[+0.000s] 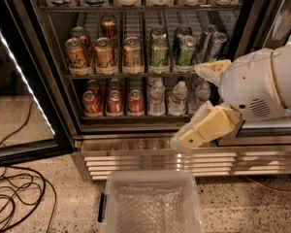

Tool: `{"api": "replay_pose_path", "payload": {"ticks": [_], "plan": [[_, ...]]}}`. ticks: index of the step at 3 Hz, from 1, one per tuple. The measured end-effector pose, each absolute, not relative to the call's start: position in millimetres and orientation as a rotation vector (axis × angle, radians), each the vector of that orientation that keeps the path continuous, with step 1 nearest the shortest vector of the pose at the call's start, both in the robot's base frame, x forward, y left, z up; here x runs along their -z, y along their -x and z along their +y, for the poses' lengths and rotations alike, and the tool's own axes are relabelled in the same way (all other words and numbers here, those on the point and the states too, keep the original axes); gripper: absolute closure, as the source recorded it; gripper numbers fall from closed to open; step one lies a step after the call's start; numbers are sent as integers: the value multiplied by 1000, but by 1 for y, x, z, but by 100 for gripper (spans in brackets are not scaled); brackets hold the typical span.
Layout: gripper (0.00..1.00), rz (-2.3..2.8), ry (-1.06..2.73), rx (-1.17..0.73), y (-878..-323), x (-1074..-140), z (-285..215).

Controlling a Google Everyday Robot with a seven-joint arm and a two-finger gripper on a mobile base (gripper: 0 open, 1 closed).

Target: Pick 7up can from top shelf of fridge

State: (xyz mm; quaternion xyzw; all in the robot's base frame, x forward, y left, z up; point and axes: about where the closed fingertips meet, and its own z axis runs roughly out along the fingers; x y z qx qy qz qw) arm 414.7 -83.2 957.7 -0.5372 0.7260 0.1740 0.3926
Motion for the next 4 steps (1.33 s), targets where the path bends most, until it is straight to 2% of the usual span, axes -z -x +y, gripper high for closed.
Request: {"api": "replay_pose_path", "payload": {"ticks": [2, 4], "plan": [[0, 1817, 1015, -576, -436, -975, -25], [0, 1795, 791, -464, -475, -991, -8]]}}
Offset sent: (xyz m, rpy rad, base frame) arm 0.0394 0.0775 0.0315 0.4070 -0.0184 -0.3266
